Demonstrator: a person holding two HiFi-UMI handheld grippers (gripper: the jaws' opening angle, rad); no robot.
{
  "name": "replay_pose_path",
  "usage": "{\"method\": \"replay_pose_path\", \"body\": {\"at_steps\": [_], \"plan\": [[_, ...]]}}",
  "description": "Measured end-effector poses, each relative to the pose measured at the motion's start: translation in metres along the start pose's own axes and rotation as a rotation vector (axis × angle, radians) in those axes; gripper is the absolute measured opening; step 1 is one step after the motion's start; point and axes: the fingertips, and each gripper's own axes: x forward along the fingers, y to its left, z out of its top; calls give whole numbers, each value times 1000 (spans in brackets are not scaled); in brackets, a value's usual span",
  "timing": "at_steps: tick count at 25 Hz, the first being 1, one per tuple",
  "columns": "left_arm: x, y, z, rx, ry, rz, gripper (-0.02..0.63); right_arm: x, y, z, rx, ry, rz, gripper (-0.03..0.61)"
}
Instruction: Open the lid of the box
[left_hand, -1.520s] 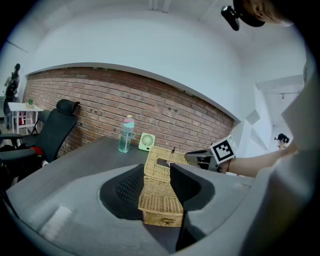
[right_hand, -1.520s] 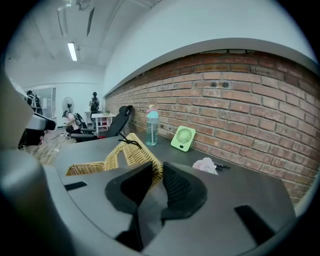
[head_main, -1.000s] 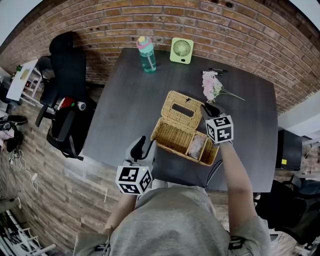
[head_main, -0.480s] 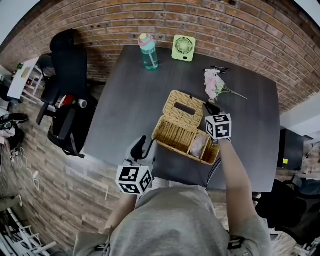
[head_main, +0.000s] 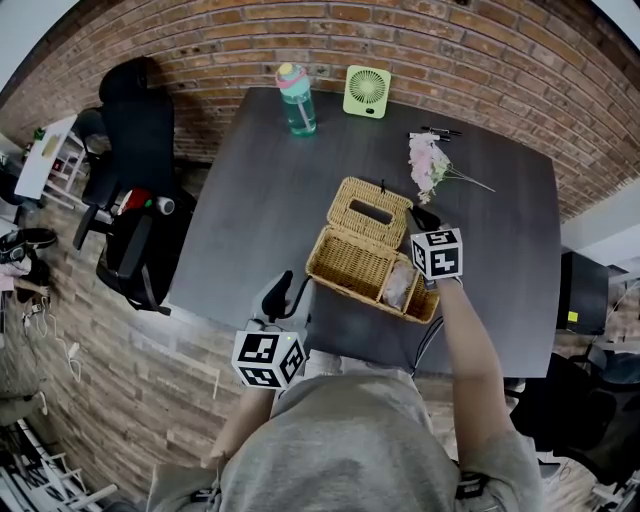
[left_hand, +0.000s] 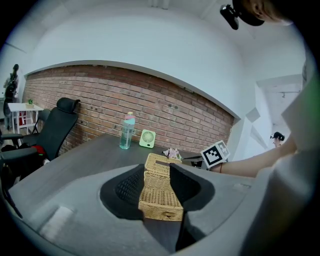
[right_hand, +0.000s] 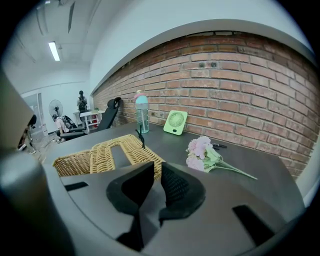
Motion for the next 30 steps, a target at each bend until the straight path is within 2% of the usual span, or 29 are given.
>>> {"method": "replay_pose_path", "body": {"at_steps": [11, 30], "plan": [[-16, 0, -4, 6, -7, -22, 164, -37, 24, 6, -13, -60, -19, 21], [-89, -2, -29, 43, -33, -77, 150, -153, 124, 7, 52, -246, -21, 3]]}}
